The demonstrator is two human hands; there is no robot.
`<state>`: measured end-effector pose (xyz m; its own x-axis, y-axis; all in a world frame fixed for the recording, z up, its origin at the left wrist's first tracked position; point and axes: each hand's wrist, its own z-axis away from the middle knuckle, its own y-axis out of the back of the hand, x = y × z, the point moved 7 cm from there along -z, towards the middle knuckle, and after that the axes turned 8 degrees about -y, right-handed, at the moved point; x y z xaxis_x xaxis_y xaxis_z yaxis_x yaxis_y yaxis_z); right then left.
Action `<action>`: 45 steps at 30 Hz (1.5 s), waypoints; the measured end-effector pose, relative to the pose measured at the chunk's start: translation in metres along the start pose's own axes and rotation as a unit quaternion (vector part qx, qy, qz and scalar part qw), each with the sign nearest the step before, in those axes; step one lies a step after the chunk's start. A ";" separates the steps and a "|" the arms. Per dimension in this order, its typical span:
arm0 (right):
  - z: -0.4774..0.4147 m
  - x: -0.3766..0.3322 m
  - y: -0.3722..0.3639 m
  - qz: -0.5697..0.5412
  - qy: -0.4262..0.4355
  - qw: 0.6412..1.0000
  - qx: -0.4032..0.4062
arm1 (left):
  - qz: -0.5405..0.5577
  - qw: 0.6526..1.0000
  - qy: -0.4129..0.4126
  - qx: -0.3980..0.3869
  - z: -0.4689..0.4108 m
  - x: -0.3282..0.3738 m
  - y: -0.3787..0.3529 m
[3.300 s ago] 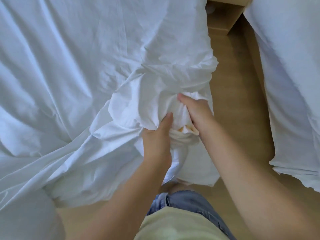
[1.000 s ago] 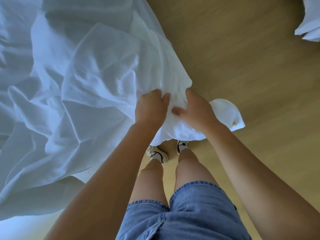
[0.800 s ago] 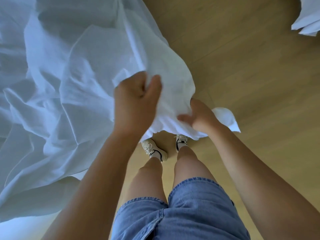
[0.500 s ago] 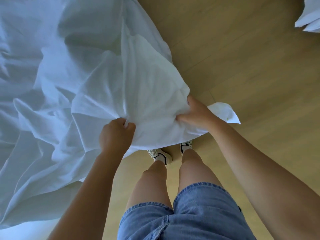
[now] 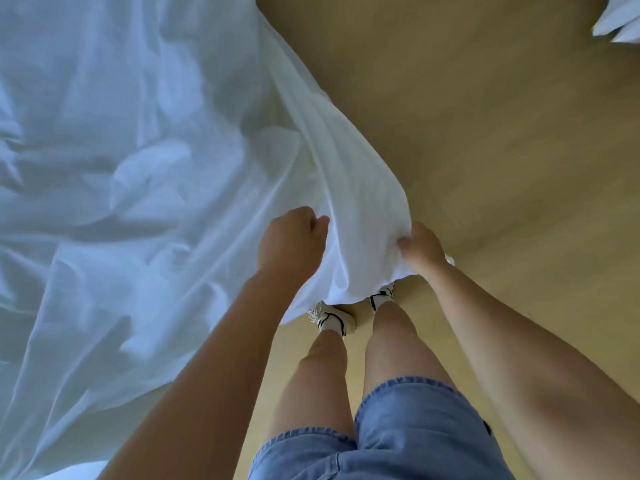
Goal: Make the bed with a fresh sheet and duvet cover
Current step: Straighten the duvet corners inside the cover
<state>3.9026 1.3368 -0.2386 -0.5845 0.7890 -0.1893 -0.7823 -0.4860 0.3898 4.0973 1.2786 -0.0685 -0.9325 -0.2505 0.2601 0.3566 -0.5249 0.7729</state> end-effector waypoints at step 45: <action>0.210 -0.296 -0.032 0.029 0.424 0.872 0.241 | 0.581 0.809 -0.050 -0.070 -0.035 -0.144 0.198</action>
<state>4.1463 1.1979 -0.0057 -0.7292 0.1062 -0.6760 -0.6840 -0.1400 0.7159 4.3038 1.1819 0.0270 0.0400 -0.5783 0.8149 0.9926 -0.0709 -0.0990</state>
